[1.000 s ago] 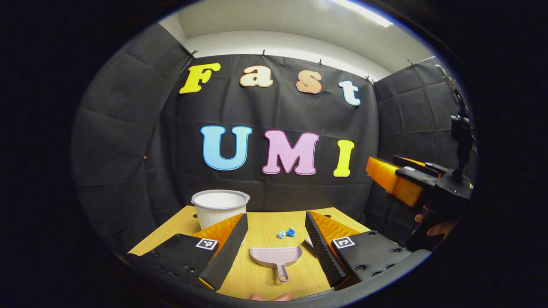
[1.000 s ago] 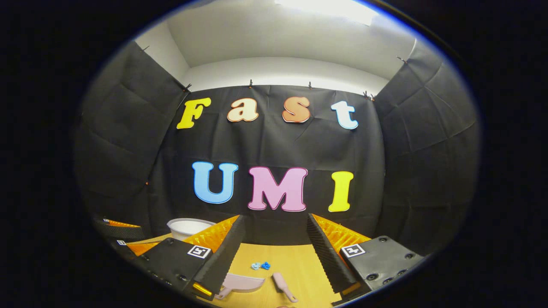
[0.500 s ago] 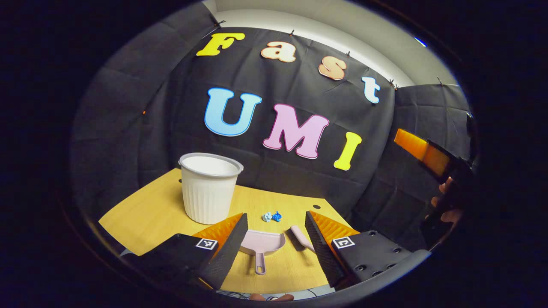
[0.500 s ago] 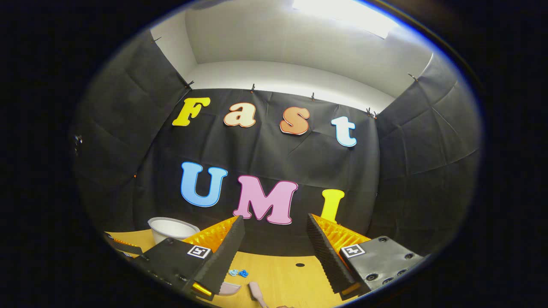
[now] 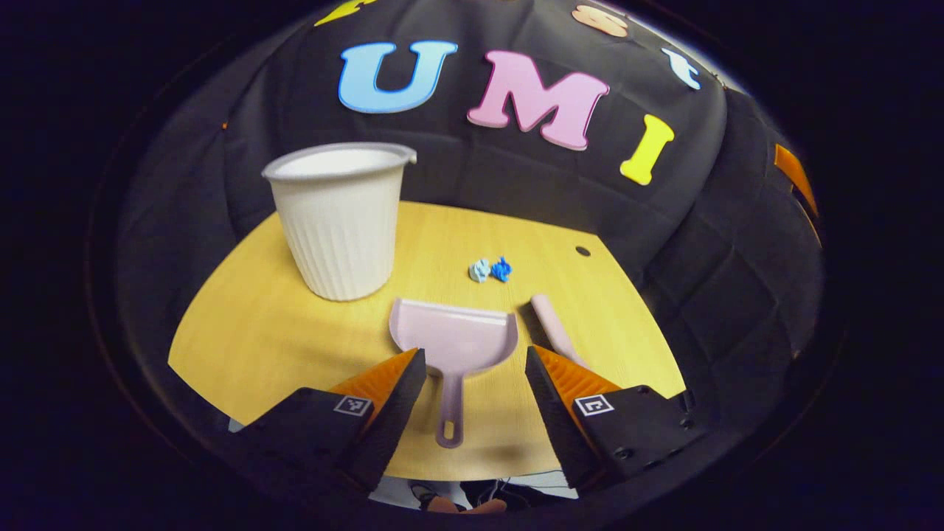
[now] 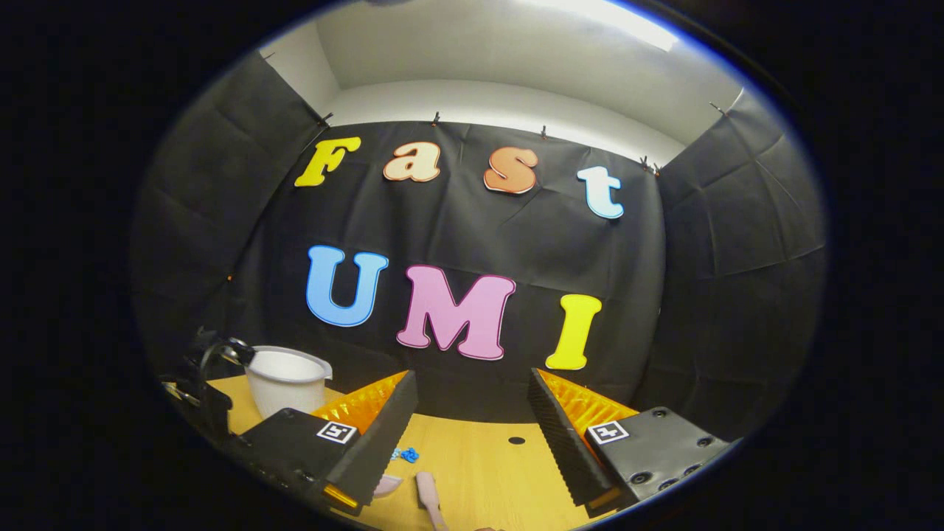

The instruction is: Pick up the small broom and dustpan from the desktop, sweep the trash into the dustpan with the broom, and then empty the trash into the garbage bin.

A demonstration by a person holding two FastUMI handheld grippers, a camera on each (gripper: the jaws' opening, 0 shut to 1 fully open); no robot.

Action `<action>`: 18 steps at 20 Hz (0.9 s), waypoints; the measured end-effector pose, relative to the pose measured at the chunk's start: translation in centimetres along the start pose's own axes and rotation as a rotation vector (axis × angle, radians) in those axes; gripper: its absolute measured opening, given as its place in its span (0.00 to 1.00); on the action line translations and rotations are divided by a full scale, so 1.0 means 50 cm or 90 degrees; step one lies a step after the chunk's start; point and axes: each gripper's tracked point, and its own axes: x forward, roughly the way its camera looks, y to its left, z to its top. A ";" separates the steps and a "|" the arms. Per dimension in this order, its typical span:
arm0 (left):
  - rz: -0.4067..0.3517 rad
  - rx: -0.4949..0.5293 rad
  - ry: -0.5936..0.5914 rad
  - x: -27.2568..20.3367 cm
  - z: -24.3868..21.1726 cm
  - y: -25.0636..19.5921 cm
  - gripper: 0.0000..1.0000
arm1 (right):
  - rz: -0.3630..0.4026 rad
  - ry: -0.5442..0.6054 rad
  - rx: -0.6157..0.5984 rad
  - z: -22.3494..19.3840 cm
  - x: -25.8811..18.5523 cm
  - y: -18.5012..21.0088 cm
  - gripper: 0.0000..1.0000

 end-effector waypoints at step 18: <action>0.142 0.013 0.432 0.258 -0.110 0.060 0.82 | 0.012 0.296 0.142 -0.372 0.073 -0.132 0.98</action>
